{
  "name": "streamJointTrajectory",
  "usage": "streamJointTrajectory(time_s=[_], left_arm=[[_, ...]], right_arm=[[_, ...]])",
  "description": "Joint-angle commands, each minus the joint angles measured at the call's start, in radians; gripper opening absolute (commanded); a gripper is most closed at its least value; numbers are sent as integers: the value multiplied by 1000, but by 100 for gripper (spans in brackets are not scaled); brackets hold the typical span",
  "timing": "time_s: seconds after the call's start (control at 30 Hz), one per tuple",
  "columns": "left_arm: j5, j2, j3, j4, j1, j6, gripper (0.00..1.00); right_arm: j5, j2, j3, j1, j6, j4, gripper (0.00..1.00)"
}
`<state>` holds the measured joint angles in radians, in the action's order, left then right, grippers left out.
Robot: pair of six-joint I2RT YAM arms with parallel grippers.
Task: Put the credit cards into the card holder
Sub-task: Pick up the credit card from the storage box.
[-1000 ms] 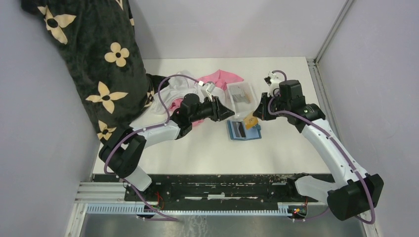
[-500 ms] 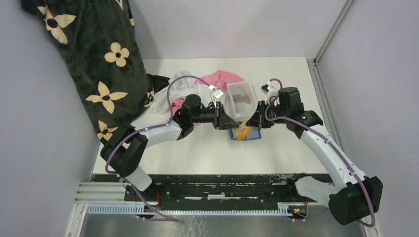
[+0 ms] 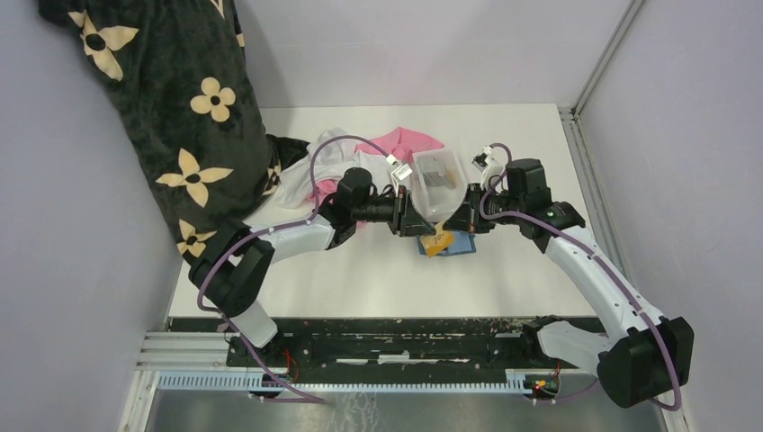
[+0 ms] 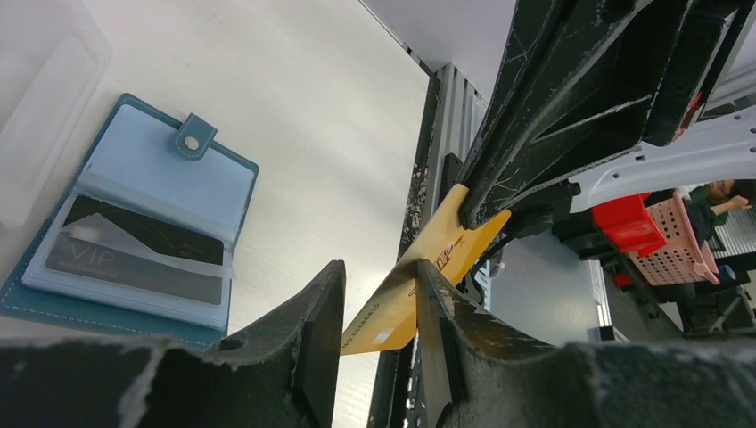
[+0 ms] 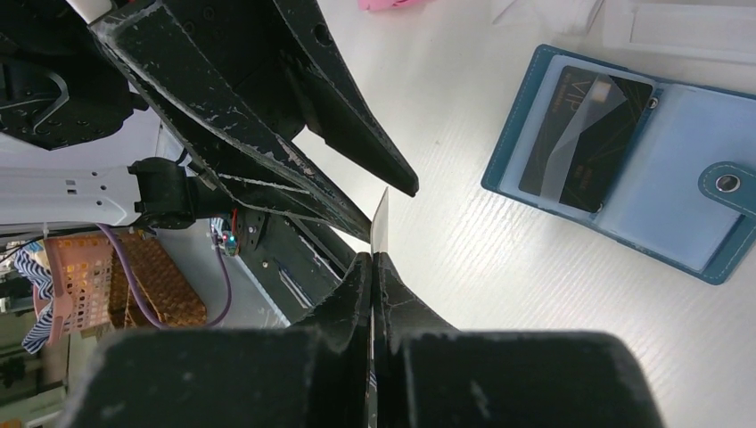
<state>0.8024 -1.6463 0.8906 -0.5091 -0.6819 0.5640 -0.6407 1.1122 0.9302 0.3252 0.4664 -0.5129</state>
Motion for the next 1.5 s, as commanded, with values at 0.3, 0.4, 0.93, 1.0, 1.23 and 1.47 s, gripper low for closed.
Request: streamJointTrajectory(time_s=[0.3,0.4,0.93,1.0,1.23,1.47], left_arm=[[221,-98,59,-72,2,13,22],[255,-118,53,-134,5,74,21],[317,-292,-38,-1103,51,801,26],[313,-316,-32,-1167,53,847,26],[310,-331,-33,-1210,45,868,8],[197,-268,-109,-943,44,649,3]], right_arm=[[-66,62,13,-19,40,124,1],[-75,77,14,-33,45,139,1],[-111,122,-49,-88,75,230,1],[-113,127,-53,-87,78,237,1],[-123,136,-69,-87,107,287,1],[-94,123,-58,-87,108,286,18]])
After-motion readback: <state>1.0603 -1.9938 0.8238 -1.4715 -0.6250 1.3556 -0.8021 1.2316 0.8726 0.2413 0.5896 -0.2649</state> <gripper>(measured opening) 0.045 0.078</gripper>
